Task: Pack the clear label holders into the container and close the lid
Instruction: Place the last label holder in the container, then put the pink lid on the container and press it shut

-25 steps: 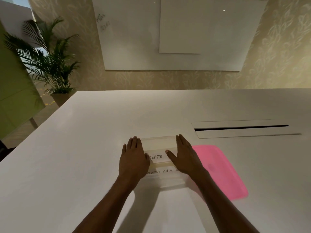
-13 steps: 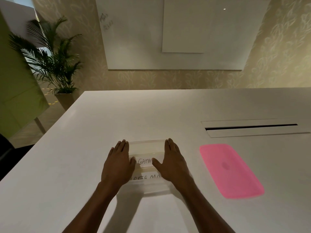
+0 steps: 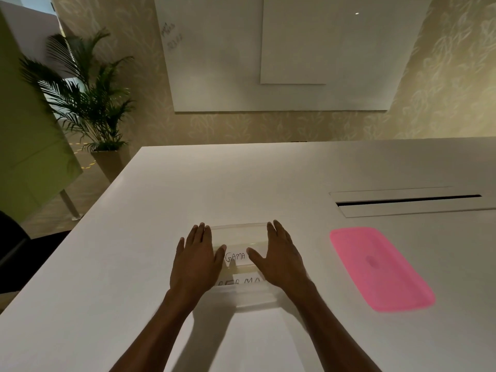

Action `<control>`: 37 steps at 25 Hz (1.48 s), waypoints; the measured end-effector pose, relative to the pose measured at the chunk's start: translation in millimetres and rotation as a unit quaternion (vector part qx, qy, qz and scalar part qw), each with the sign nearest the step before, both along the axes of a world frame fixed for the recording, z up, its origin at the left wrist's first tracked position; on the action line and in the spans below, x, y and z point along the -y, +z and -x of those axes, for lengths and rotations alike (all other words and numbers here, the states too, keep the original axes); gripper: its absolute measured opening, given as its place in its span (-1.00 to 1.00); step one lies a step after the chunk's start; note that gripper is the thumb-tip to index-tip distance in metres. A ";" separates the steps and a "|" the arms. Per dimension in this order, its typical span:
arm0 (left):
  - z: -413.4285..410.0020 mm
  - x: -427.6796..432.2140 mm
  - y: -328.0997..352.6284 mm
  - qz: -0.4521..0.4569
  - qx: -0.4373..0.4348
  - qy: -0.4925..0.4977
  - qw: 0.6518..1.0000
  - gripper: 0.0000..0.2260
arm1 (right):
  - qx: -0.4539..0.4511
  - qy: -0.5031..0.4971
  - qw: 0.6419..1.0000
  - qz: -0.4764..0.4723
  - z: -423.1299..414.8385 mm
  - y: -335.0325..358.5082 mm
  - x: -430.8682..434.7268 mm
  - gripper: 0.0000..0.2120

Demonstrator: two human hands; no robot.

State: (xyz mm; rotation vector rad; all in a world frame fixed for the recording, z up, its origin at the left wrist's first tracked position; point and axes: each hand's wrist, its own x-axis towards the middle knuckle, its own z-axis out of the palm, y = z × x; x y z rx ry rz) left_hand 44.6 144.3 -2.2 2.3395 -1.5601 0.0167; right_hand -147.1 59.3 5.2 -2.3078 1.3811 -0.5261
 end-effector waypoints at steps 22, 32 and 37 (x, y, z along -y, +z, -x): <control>237.3 107.7 20.6 0.032 -0.350 -0.074 0.933 -0.45 | 0.012 -0.096 0.995 0.022 206.9 9.9 108.1 -0.31; 283.4 148.3 -17.2 -0.102 -0.388 0.012 0.916 -0.55 | -0.090 -0.196 0.972 -0.089 279.6 -26.3 155.8 -0.23; 291.4 159.7 -18.7 -0.134 -0.305 0.014 0.943 -0.58 | -0.087 -0.226 0.962 -0.125 279.8 -35.4 152.7 -0.39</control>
